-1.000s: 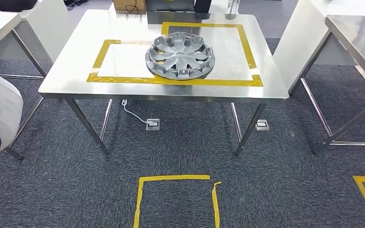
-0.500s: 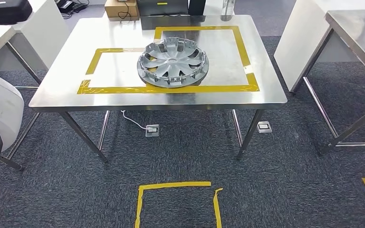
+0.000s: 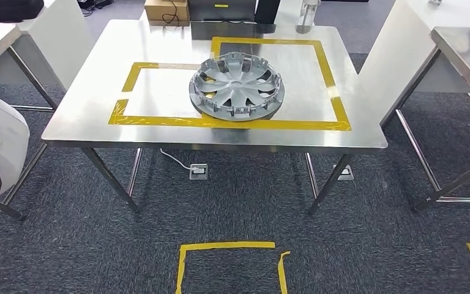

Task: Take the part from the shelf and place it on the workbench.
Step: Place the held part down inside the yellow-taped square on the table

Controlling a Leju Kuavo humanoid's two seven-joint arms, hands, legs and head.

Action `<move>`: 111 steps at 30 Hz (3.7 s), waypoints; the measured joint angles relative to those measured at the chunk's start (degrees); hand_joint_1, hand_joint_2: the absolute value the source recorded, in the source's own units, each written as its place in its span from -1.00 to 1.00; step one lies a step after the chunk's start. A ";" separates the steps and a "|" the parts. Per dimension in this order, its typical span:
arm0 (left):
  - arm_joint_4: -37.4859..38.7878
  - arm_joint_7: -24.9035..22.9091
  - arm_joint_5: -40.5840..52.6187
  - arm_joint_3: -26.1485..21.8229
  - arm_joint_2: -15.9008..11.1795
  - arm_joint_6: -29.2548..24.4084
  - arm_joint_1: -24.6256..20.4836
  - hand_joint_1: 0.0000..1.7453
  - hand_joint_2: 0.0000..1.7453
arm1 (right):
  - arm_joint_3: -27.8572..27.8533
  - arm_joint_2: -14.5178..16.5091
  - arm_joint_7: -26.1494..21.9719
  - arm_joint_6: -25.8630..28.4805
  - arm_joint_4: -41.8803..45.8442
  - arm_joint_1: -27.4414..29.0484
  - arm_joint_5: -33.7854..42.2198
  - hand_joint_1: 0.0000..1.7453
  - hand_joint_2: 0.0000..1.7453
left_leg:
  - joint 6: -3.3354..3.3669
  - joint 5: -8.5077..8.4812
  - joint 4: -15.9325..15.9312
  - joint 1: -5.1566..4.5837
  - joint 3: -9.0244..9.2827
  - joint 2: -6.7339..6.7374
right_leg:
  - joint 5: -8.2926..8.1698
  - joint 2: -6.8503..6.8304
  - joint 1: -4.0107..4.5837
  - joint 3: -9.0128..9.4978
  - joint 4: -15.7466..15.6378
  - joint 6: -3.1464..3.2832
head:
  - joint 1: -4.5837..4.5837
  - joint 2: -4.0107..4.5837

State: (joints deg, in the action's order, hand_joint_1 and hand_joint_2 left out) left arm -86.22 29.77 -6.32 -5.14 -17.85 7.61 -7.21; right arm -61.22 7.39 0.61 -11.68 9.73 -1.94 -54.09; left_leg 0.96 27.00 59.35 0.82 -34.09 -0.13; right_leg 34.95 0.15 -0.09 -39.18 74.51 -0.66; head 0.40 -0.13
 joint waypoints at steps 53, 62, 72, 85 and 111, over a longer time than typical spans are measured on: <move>68.04 -2.97 25.03 24.55 18.49 -9.92 -46.00 1.00 1.00 | 0.02 -0.99 2.16 -0.44 -0.02 -1.20 -3.48 -1.00 -1.00 | -2.21 -3.45 0.77 -0.41 -2.80 -0.03 | -6.90 0.36 0.11 7.44 -16.18 1.80 | 0.09 -0.01; 68.70 -5.72 25.04 24.59 18.72 -11.07 -45.57 1.00 1.00 | 0.02 -0.94 2.67 -0.34 -0.01 -1.34 -3.90 -1.00 -1.00 | -0.93 -2.87 -0.43 -0.59 -2.37 -0.77 | -6.53 0.08 0.35 7.78 -16.85 2.04 | -0.22 0.00; 69.19 -7.00 25.71 24.59 17.37 -11.43 -45.56 1.00 1.00 | 0.07 -0.92 2.30 -0.48 -0.01 -1.33 -4.29 -1.00 -1.00 | -0.79 -2.89 -0.43 -0.62 -2.27 -0.71 | -6.58 0.07 0.29 7.81 -16.96 0.88 | -0.19 0.00; 69.50 -6.47 26.35 24.59 16.46 -11.10 -45.23 1.00 1.00 | 0.07 -0.92 3.07 -0.28 0.00 -1.32 -4.27 -1.00 -1.00 | -1.02 -3.03 -0.69 -0.47 -2.16 -0.71 | -6.55 0.08 0.39 7.79 -16.94 0.94 | -0.19 0.00; 69.52 -7.39 25.98 24.59 15.25 -13.14 -45.19 -1.00 -0.50 | -0.01 -0.91 3.30 0.19 -0.01 -1.33 -3.98 -1.00 -1.00 | -1.02 -3.03 -0.71 -0.46 -2.13 -0.71 | -6.53 0.08 0.41 7.80 -16.94 0.98 | -0.19 0.00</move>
State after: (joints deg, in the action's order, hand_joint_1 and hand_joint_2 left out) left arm -16.70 22.39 19.65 19.45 -2.60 -5.54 -52.40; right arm -61.23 6.48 3.91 -11.50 9.72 -3.27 -58.07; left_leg -0.06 23.98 58.64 0.36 -36.22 -0.84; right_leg 28.42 0.22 0.32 -31.38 57.58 0.31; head 0.22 -0.13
